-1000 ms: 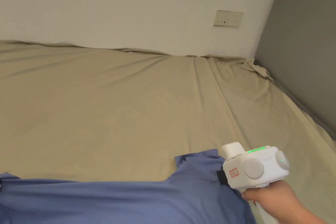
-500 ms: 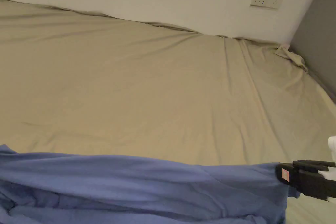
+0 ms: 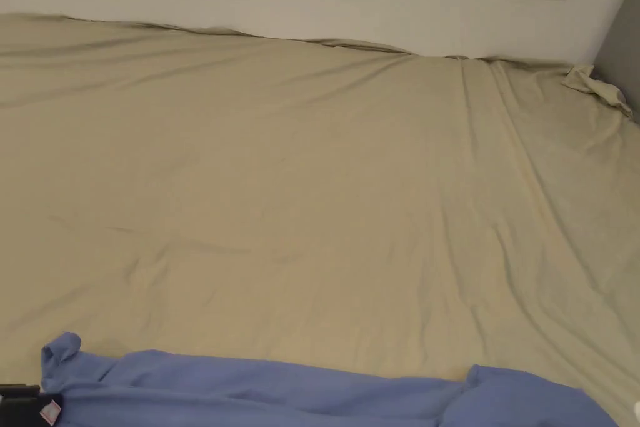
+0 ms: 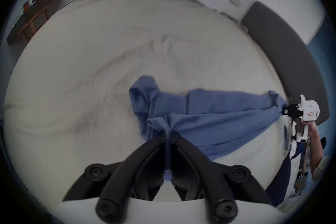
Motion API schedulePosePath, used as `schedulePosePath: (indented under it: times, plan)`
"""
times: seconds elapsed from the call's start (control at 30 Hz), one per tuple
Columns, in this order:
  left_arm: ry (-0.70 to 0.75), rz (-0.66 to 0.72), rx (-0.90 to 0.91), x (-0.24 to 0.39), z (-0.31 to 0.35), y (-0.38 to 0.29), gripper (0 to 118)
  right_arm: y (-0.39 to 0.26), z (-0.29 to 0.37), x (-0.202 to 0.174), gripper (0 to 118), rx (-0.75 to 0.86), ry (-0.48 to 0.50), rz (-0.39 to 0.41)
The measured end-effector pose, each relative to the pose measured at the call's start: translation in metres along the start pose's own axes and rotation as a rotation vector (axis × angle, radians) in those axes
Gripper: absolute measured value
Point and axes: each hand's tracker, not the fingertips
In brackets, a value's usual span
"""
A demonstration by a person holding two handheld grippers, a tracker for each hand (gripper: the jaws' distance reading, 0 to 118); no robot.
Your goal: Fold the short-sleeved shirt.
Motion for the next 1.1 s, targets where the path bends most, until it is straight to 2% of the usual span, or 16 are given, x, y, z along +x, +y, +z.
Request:
schedulePosePath:
  times: [0.1, 0.3, 0.33, 0.37, 0.4, 0.43, 0.47, 0.5, 0.53, 0.6, 0.77, 0.8, 0.87, 0.97, 1.03, 1.1]
  plan:
    - [0.029, 0.007, -0.005, 0.001, -0.020, -0.010, 3, -0.004, -0.026, 0.008, 4, -0.013, 0.015, -0.099]
    - [0.029, 0.130, 0.039, -0.002, -0.027, -0.016, 4, -0.008, -0.040, 0.012, 4, -0.011, -0.007, -0.083]
    - [0.032, 0.145, 0.062, 0.000, -0.024, -0.021, 12, -0.008, -0.039, 0.013, 7, -0.010, -0.006, -0.093]
    - [0.042, 0.162, 0.091, 0.003, -0.021, -0.023, 30, -0.009, -0.037, 0.014, 12, -0.002, 0.000, -0.094]
    - [0.082, 0.161, 0.114, 0.008, -0.011, -0.023, 63, -0.008, -0.032, 0.015, 20, 0.005, 0.007, -0.090]
    - [0.119, 0.162, 0.122, 0.012, 0.003, -0.022, 107, -0.007, -0.023, 0.013, 42, 0.016, 0.010, -0.090]
    - [0.115, 0.185, 0.177, 0.004, 0.012, -0.024, 118, -0.006, -0.011, 0.011, 78, 0.053, 0.033, -0.088]
    - [0.051, 0.215, 0.291, 0.006, 0.033, -0.029, 118, -0.005, 0.002, 0.007, 112, 0.097, 0.016, -0.060]
    - [-0.012, 0.252, 0.435, 0.008, 0.053, -0.035, 118, -0.004, 0.014, 0.002, 118, 0.135, 0.026, -0.027]
    - [-0.054, 0.284, 0.500, 0.015, 0.078, -0.046, 118, 0.002, 0.059, -0.017, 118, 0.290, 0.023, 0.010]
    - [-0.052, 0.197, 0.406, 0.043, 0.084, -0.071, 118, 0.004, 0.098, -0.077, 115, 0.414, 0.006, -0.062]
    - [-0.014, 0.173, 0.331, 0.049, 0.080, -0.073, 113, 0.001, 0.101, -0.089, 106, 0.422, 0.024, -0.080]
    - [-0.025, 0.153, 0.330, 0.058, 0.071, -0.084, 7, -0.006, 0.095, -0.099, 9, 0.440, 0.060, -0.066]
    - [-0.055, 0.197, 0.294, 0.058, 0.059, -0.083, 0, -0.013, 0.089, -0.123, 3, 0.478, 0.043, -0.056]
    - [-0.211, 0.225, 0.285, 0.053, 0.053, -0.078, 0, -0.011, 0.087, -0.121, 3, 0.453, 0.234, -0.092]
    - [-0.301, 0.261, 0.289, 0.035, 0.046, -0.068, 0, -0.016, 0.090, -0.119, 3, 0.500, 0.293, -0.142]
